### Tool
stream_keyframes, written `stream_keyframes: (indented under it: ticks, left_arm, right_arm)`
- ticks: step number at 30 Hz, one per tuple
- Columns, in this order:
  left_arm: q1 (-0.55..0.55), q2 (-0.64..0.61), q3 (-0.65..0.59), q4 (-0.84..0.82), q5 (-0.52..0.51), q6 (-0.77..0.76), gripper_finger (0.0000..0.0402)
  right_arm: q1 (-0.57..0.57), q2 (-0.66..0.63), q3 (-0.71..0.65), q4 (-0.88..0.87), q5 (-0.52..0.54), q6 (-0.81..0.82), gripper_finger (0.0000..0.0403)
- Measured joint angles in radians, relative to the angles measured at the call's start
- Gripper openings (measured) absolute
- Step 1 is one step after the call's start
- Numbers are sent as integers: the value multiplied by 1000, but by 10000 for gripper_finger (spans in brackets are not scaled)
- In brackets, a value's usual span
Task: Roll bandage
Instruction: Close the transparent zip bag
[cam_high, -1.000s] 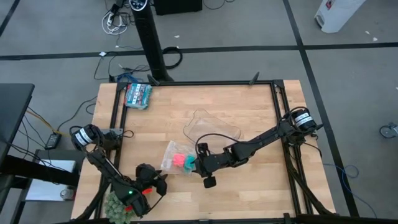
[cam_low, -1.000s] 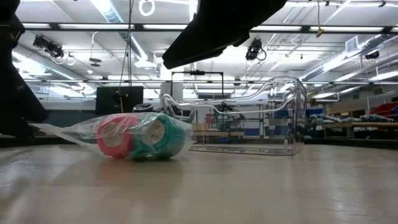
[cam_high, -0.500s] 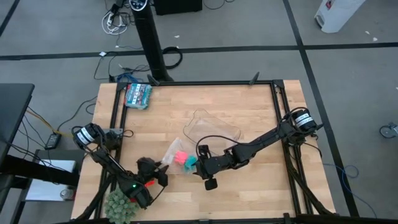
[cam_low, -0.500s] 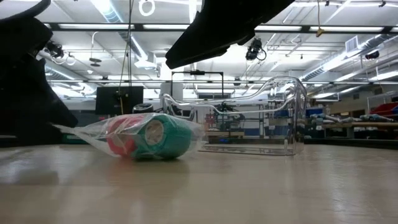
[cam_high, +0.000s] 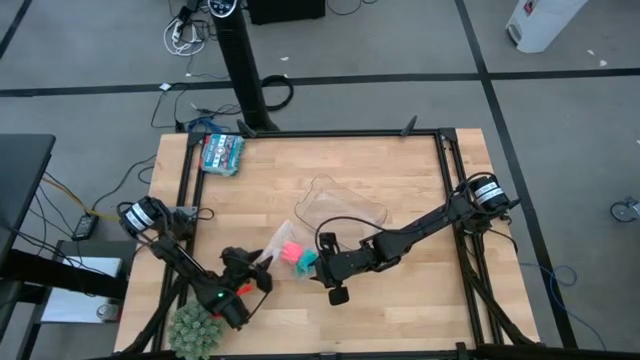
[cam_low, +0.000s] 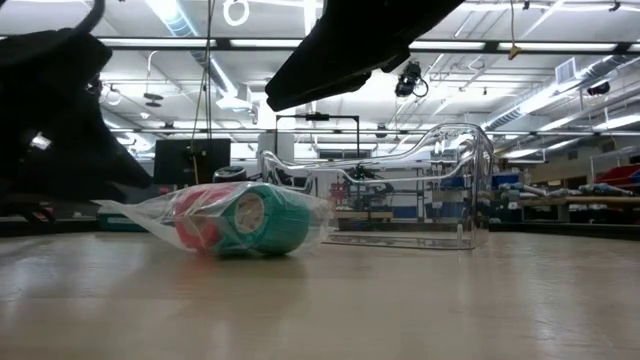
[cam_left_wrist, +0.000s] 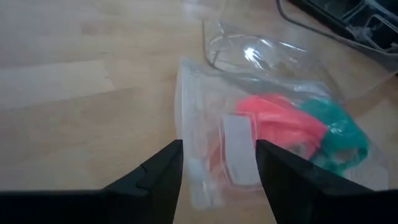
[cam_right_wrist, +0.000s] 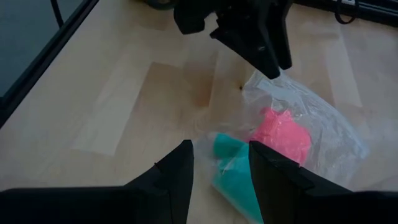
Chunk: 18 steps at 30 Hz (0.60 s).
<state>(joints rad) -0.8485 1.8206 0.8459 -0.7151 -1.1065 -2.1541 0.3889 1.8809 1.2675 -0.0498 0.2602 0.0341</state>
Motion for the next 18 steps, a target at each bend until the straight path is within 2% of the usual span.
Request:
stream_keyframes:
  ticks: [6,10,18]
  left_arm:
    - [29,0,0,18,35,30,209]
    - [8,0,0,8,109,25,209]
    - [-4,0,-5,24,110,-11,188]
  right_arm:
    - [0,0,0,-19,1,20,149]
    - [2,0,0,-37,1,29,149]
    - [3,0,0,-43,15,29,149]
